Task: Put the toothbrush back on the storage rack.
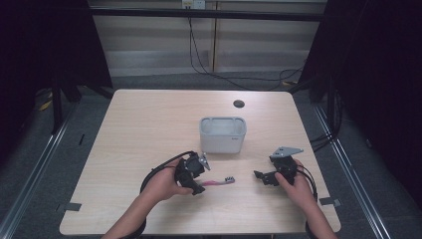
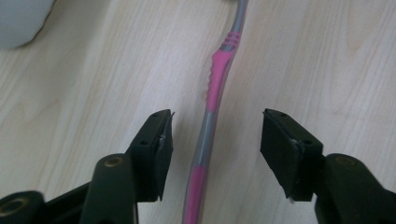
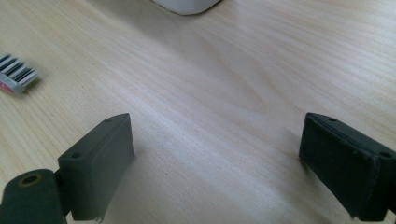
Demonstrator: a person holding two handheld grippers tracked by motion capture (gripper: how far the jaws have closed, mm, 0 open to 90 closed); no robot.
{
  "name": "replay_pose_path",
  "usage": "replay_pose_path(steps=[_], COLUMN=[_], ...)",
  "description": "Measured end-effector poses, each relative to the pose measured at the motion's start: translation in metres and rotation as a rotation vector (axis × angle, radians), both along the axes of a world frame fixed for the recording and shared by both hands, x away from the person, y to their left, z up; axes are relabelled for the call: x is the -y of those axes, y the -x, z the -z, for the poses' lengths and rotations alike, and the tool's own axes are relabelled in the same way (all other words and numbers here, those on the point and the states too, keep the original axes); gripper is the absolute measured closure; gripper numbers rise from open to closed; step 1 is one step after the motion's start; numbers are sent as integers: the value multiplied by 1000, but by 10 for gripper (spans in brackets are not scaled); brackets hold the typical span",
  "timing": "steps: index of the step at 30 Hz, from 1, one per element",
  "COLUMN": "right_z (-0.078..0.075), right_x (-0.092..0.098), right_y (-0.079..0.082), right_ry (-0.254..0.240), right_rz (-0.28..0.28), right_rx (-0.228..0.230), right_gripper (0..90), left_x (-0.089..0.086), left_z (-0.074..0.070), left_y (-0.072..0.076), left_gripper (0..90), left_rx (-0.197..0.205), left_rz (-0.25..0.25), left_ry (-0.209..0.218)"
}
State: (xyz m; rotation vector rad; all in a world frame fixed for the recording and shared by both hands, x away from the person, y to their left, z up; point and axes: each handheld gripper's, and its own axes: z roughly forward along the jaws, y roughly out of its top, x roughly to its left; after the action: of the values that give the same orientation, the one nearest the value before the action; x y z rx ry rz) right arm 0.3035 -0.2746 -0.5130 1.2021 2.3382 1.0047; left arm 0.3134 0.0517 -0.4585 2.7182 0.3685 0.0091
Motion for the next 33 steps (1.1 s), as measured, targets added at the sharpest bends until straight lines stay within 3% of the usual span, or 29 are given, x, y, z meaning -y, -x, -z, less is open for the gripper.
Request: replay_pose_path(steps=[3, 16, 23, 27, 32, 33], right_z=[0, 0, 0, 0, 0, 0], right_x=[0, 0, -1, -1, -1, -1], right_y=[0, -1, -1, -1, -1, -1], right_ry=[1, 1, 2, 2, 2, 2], right_rz=[1, 3, 8, 9, 8, 8], right_rx=[1, 1, -4, -5, -5, -5], right_gripper=[94, 94, 94, 94, 94, 94], left_x=[17, 43, 49, 51, 49, 46], left_z=[0, 7, 11, 9, 9, 9], left_y=[-2, -10, -12, -13, -12, -13], left_gripper=[466, 565, 643, 790, 797, 797], left_rx=[-7, -31, -43, -50, -56, -76], left_rz=[43, 55, 44, 47, 36, 9], left_ry=[-33, -82, -94, -120, -116, -94])
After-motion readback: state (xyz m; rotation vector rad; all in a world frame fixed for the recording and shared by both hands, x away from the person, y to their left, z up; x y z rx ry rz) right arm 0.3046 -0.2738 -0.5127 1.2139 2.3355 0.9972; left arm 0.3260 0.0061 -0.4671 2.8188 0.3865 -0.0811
